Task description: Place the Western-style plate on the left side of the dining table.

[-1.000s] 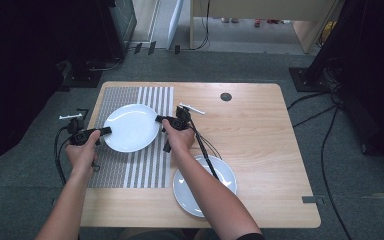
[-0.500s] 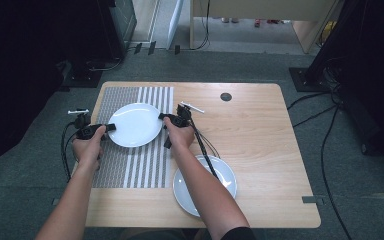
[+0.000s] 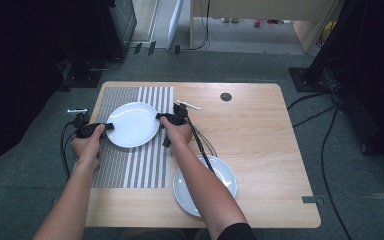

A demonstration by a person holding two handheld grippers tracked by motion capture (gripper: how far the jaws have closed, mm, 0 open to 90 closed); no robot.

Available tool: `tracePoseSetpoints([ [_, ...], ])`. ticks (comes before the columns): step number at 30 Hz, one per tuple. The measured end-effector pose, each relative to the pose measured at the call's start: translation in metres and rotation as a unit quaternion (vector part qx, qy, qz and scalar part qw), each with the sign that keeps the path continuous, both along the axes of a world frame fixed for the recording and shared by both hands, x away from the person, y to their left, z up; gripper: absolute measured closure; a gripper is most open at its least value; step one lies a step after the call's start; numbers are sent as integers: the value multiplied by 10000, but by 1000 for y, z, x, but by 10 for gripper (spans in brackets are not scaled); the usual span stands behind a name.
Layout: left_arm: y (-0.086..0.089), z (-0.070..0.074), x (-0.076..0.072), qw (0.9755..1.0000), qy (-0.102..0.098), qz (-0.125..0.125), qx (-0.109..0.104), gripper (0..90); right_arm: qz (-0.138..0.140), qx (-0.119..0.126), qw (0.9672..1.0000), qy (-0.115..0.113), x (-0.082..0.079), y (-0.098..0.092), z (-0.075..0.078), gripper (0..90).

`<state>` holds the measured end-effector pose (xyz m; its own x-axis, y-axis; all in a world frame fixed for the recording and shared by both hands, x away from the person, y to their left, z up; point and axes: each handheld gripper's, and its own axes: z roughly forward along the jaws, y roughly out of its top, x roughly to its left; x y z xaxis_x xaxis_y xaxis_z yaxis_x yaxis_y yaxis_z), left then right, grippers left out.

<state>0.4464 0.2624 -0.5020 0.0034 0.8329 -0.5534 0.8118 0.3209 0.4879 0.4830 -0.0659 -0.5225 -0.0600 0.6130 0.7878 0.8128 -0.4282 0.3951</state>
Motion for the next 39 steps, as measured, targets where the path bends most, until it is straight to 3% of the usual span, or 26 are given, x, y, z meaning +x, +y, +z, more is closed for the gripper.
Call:
tracePoseSetpoints([
  [4,-1,-3,0,10000,7,-45,22,723,59,-131,9999,7,1,0,-2,851],
  [9,-2,-4,-3,9998,-160,-77,78,692,143,-209,9997,28,1,1,-7,849],
  [13,-3,-4,-3,9994,-272,-221,-34,573,156,-250,9996,-30,0,2,-9,806],
  [17,0,-3,-5,9988,-326,-367,-51,480,159,-587,9976,-317,-4,8,-5,738],
  [20,1,1,-9,9983,-372,-378,252,398,208,-984,9930,-623,-6,8,0,688],
  [22,3,3,-12,9978,-396,-422,326,373,244,-1135,9901,-784,-6,5,4,639],
  [27,4,7,-21,9972,-515,-452,286,309,219,-971,9883,-1158,-7,-1,17,544],
  [31,2,15,-32,9954,-754,-552,194,244,195,-1077,9822,-1527,-11,-4,33,465],
  [35,1,21,-42,9934,-925,-647,226,192,319,-1429,9742,-1715,-19,-10,47,385],
  [39,-1,29,-51,9920,-1041,-668,268,185,671,-1919,9618,-1833,-26,-21,55,353],
])
